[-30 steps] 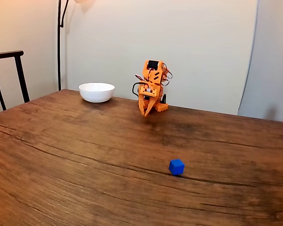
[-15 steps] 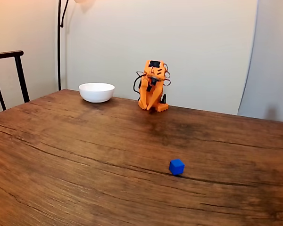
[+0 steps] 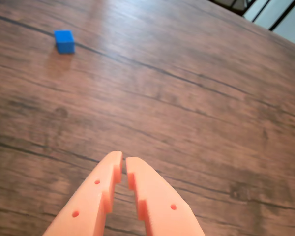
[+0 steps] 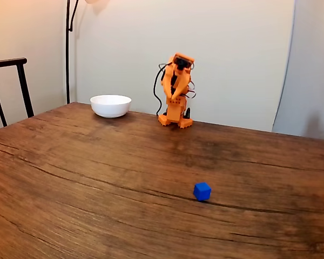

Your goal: Grasp the cube and drop it in the bowl

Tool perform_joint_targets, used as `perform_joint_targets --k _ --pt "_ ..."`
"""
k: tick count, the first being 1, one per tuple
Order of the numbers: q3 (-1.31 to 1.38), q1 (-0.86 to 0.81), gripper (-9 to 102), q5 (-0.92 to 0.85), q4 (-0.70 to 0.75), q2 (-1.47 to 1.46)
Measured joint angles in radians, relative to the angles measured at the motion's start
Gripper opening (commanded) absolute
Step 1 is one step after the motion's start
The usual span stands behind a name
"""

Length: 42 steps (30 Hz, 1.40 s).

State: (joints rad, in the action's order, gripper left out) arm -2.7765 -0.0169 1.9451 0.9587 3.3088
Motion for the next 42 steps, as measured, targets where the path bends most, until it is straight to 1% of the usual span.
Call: perform_joint_targets --k 8,12,25,28,42 --pt "0.086 -0.003 -1 0.0 0.012 -0.003" --pt "0.146 -0.038 -1 0.0 0.015 -0.049" --pt "0.488 -0.037 -1 0.008 0.011 -0.658" --pt "0.523 -0.008 -1 0.023 -0.052 -0.758" --pt "0.528 0.078 -1 0.043 -0.44 -1.132"
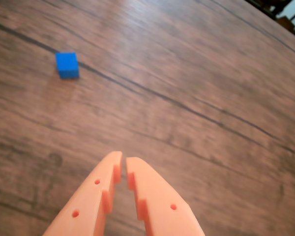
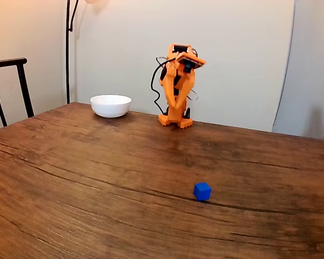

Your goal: Grasp the cube and drop it in the bowl

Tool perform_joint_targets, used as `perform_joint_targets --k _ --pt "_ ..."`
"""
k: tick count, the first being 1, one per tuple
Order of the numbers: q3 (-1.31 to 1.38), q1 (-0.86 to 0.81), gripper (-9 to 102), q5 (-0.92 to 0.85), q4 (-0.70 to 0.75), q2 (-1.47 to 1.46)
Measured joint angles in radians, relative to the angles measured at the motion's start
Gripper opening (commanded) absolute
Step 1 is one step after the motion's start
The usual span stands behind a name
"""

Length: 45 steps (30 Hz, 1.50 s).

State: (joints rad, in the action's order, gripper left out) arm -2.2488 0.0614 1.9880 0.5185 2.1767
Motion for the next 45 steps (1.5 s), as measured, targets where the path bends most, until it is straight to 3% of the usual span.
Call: perform_joint_targets --k 6,25,32,45 --pt "0.084 0.025 -1 0.003 -0.091 -0.141" --pt "0.425 0.095 1 0.009 -0.107 -0.598" --pt "0.5 0.135 26 0.008 -0.107 -0.699" --pt "0.692 0.193 47 -0.046 -0.107 -0.933"
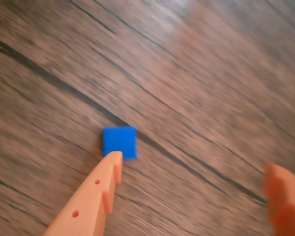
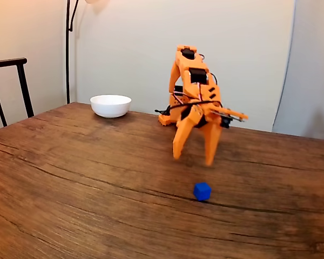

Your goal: Grasp the cube and drop it in the bowl

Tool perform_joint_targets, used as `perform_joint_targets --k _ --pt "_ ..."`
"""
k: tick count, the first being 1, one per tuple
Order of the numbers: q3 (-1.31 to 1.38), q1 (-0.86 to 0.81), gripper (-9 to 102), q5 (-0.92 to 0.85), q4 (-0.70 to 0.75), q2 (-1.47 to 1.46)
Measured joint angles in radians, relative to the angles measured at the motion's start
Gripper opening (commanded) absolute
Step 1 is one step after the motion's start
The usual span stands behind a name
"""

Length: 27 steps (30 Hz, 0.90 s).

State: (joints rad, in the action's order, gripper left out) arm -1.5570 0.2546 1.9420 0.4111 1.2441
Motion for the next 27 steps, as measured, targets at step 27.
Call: perform_joint_targets --k 27 --pt "0.092 0.048 47 -0.072 -0.135 -0.236"
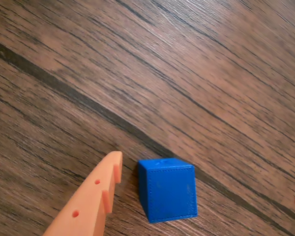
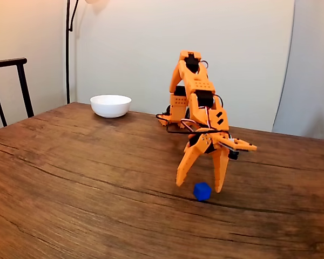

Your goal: Grasp the cube and drop it in the bowl

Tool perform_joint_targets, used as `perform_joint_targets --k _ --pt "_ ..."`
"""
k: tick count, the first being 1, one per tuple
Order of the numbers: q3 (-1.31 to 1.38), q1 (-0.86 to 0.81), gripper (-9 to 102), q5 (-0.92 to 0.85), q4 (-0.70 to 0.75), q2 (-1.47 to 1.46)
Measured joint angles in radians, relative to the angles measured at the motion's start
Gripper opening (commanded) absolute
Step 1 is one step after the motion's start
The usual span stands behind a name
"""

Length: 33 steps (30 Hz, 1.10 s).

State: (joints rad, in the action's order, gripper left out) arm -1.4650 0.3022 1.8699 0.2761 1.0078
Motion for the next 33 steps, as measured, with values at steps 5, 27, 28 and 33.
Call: perform_joint_targets --k 5,27,28,33 --pt "-0.017 0.006 47 0.0 -0.003 0.0" --pt "-0.051 0.005 37 0.0 -0.018 -0.029" --pt "-0.049 0.005 35 0.0 -0.02 -0.035" --pt "-0.038 0.006 27 0.0 -0.021 -0.055"
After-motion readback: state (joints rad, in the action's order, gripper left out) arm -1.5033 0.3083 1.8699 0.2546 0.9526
